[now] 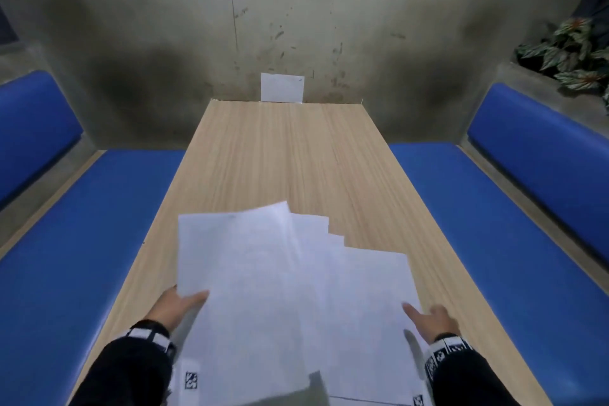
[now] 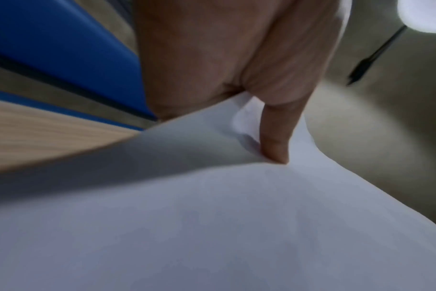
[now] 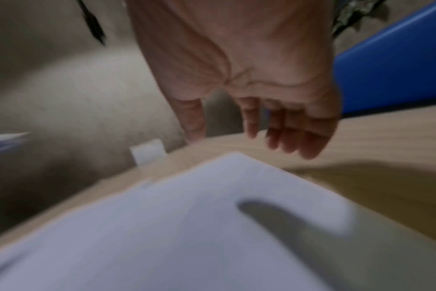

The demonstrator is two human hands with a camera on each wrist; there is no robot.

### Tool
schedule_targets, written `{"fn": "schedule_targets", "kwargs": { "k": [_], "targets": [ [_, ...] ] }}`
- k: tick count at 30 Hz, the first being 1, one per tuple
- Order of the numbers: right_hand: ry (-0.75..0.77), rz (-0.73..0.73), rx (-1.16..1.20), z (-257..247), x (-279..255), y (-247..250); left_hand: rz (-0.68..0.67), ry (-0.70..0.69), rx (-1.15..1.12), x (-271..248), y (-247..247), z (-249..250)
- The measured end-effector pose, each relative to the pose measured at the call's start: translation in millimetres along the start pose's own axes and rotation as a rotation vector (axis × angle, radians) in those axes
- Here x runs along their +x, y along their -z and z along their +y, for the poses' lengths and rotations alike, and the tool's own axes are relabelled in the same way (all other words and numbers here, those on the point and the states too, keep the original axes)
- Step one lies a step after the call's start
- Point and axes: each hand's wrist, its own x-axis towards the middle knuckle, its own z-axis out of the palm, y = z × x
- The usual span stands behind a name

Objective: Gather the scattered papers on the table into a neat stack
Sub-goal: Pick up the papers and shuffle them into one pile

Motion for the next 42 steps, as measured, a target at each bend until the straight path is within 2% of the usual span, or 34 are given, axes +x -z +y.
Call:
{"fn": "schedule_targets", "kwargs": {
  "k": [2, 4, 8, 11, 15, 16, 18, 20, 23, 26, 29, 33, 36, 39, 42],
  "targets": [
    [-0.156, 0.070, -0.135, 21, 1, -5, -0.002, 0.070, 0.060, 4, 5, -30],
    [-0.171, 0.100, -0.182, 25, -9, -16, 0.019, 0.100, 0.133, -5, -3, -40],
    [-0.152, 0.029, -0.177, 11, -29, -45, 0.044, 0.157, 0.130, -9, -20, -51],
    [-0.116, -0.025, -0.041, -3, -37, -64, 0.036, 0.157, 0.153, -5, -29, -53],
    [-0.121, -0.095, 0.275, -21, -42, -86, 0.033, 0.164, 0.143, -5, -36, -54],
    [-0.107, -0.129, 0.313, -25, -40, -90, 0.025, 0.178, 0.131, -6, -37, -54],
    [-0.094, -0.164, 0.234, -31, -37, -89, 0.014, 0.186, 0.126, -3, -35, -57],
    [-0.105, -0.101, 0.096, -33, -37, -83, 0.007, 0.193, 0.115, -1, -34, -58],
    [-0.204, -0.010, -0.027, -27, -40, -76, 0.012, 0.186, 0.125, 1, -34, -61],
    [-0.259, -0.025, 0.126, -23, -37, -81, 0.041, 0.179, 0.138, -5, -34, -58],
    [-0.211, -0.138, 0.307, -26, -31, -84, 0.052, 0.185, 0.151, -5, -35, -59],
    [-0.130, -0.275, 0.371, -26, -26, -81, 0.070, 0.179, 0.168, -7, -36, -56],
    [-0.023, -0.340, 0.331, -30, -31, -80, 0.068, 0.177, 0.185, -9, -37, -55],
    [0.029, -0.336, 0.296, -35, -35, -83, 0.068, 0.164, 0.168, -11, -36, -52],
    [0.054, -0.258, 0.311, -36, -35, -76, 0.066, 0.167, 0.193, -14, -36, -48]
  ]
}}
